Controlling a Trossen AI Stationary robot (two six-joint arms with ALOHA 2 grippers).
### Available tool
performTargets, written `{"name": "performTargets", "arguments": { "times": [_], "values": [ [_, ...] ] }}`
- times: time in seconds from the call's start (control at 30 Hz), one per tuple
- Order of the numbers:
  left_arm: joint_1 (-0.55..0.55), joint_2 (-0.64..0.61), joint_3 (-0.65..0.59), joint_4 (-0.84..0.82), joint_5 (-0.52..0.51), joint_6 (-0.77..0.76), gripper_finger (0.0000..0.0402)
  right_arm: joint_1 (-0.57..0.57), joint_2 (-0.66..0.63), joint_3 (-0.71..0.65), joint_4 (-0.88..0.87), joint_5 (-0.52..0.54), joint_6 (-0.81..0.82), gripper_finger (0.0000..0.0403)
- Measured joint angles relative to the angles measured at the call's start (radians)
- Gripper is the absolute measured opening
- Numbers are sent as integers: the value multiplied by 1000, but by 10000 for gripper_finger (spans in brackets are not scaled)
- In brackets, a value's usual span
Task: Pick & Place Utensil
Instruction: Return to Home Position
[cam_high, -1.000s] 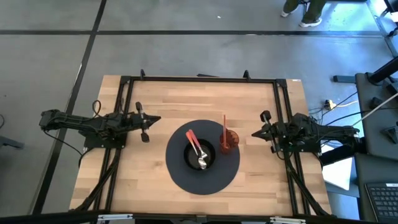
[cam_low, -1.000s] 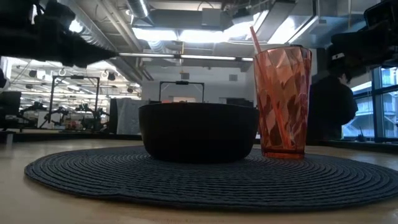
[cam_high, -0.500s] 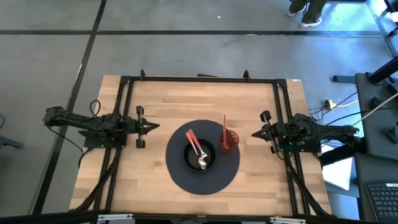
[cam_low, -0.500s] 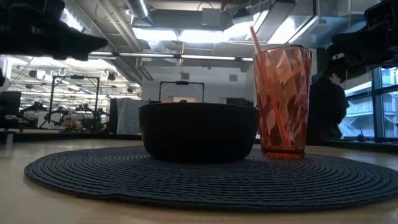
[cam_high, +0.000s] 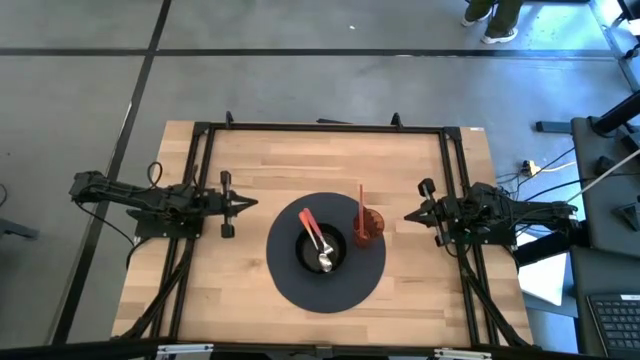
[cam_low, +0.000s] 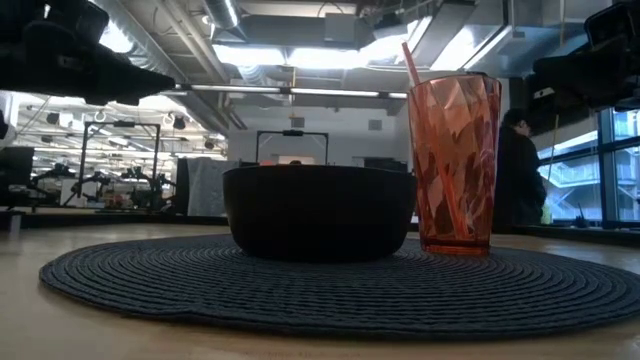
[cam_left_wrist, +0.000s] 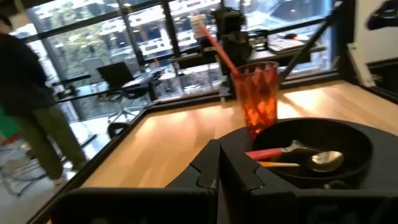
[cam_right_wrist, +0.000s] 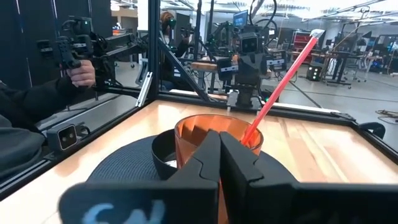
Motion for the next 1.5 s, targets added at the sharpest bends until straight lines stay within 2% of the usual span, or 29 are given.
{"name": "performTargets", "arguments": {
  "times": [0.23,0.4,0.53,0.67,0.9,1.5],
  "values": [
    [0,0,0,1,-72,-30,3,0,0,0,0,0,13,20],
    [0,0,0,0,-93,-22,3,0,0,0,0,0,13,12],
    [0,0,0,-4,-95,-16,4,0,0,0,0,-2,13,4],
    [0,0,0,-4,-95,-15,4,0,0,0,19,-36,14,12],
    [0,0,0,-4,-96,-14,4,0,0,0,39,42,13,25],
    [0,0,0,-4,-96,-13,4,0,1,0,30,44,17,25]
  ]
}}
